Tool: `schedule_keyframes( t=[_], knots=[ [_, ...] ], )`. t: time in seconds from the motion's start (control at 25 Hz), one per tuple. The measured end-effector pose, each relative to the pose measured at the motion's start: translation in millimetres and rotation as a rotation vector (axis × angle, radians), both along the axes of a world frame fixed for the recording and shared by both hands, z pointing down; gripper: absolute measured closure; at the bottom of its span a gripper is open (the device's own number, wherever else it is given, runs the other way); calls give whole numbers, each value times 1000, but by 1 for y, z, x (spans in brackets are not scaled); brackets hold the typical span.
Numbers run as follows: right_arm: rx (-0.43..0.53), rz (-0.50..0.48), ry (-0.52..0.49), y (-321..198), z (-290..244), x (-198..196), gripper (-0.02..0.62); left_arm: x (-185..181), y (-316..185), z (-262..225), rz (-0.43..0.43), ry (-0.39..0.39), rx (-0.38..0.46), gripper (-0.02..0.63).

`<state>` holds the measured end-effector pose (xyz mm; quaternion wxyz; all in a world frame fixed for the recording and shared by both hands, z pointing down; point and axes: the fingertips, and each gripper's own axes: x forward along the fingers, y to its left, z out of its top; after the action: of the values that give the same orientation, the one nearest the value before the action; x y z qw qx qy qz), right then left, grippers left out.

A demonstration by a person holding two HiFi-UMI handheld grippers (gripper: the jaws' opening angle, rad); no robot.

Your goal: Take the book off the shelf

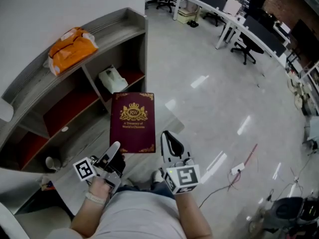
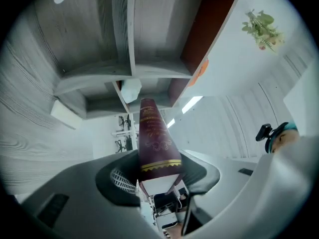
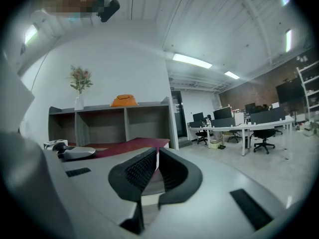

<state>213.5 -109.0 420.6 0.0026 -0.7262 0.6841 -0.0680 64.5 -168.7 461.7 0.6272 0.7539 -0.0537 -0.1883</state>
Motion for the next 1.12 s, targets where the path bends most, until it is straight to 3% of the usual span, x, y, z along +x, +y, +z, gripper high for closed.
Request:
schedule_keyframes(
  t=[0.44, 1.12],
  knots=[
    [27, 155, -11, 27, -10, 34, 571, 43, -12, -31, 124, 25, 49, 374],
    [64, 195, 23, 43, -21, 35, 571, 62, -18, -50, 171, 34, 81, 374]
  ],
)
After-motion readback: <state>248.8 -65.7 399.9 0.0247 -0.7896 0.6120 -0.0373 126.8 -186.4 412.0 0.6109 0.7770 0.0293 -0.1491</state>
